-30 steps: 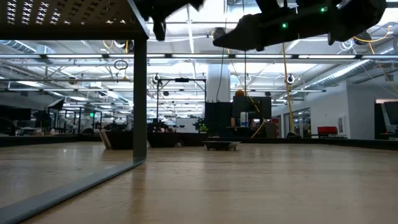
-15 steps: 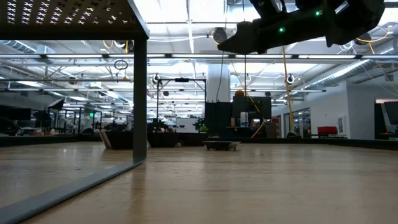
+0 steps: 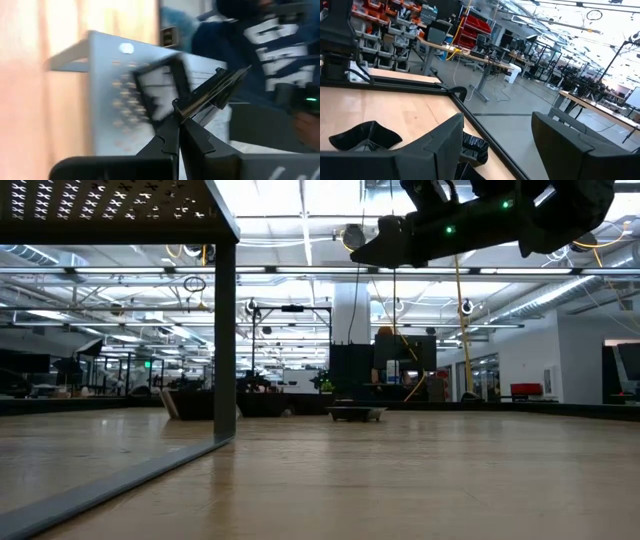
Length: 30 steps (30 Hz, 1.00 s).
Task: Pick & Place Mini shaped plates
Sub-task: Stack the square plate on top of the other square plate on the shelf
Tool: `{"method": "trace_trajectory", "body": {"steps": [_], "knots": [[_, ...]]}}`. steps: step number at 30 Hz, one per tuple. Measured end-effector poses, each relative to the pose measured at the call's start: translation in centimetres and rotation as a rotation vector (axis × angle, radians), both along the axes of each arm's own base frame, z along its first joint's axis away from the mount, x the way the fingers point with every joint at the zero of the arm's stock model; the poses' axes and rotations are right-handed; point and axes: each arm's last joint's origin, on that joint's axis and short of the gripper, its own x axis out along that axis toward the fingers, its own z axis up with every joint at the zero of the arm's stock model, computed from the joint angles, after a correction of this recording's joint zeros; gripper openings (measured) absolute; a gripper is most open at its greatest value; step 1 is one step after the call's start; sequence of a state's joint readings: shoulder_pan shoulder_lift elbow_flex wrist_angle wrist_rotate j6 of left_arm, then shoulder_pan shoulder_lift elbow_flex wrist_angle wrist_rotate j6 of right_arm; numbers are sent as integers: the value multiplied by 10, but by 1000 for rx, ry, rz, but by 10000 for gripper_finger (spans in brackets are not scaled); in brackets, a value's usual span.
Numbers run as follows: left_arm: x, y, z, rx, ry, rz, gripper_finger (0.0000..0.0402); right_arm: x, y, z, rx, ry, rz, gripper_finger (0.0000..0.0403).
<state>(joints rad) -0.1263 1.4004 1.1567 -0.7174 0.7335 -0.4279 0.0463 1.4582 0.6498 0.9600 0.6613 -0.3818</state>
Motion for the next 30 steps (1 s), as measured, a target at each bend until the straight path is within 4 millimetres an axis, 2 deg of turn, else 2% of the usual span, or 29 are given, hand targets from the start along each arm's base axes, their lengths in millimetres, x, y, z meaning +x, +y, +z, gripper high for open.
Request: {"method": "trace_trajectory", "body": {"steps": [4,8,17,30], "knots": [[11,0,-14,32,53,-2,3,0,0,0,-16,11,3,222],[15,-1,-19,27,77,-9,11,0,0,0,-18,16,3,222],[20,1,-18,2,92,70,31,0,0,-2,-20,38,4,222],[20,-2,-18,-17,136,106,33,0,0,-5,-22,67,5,222]]}}
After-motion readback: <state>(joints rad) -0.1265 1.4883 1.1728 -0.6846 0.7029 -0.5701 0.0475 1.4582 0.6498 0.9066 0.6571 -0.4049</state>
